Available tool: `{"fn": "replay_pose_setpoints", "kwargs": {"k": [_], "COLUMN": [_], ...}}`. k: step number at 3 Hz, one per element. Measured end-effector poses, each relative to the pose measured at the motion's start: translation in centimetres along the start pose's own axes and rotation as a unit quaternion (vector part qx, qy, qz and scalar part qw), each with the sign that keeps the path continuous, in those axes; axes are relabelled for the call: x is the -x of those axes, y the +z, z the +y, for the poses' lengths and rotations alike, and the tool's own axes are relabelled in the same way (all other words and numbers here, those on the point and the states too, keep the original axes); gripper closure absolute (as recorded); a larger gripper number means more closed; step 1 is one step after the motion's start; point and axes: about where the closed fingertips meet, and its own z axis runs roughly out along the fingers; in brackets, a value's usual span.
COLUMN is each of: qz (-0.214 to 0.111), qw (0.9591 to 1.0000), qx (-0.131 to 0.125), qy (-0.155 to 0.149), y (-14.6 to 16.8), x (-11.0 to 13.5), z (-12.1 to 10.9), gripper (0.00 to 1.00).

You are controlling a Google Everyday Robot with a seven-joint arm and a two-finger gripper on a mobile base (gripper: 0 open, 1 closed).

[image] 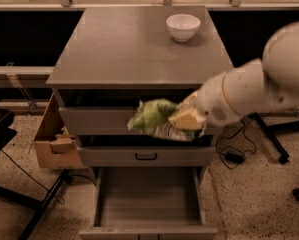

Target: Place green jalapeno chip bag into bottom drawer

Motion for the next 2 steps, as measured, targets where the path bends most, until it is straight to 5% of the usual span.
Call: {"fn": "replay_pose_setpoints", "kwargs": {"k": [1,2], "qz": [-0.037,-0.041], "qw": [0.9981,0.9977], "qx": [0.004,-0.005], "qy": [0.05,0.053], "y": [3.57,3.96], "x": [-3.65,-3.46], "z": [1.04,0.77], "gripper": [1.0,1.0]}}
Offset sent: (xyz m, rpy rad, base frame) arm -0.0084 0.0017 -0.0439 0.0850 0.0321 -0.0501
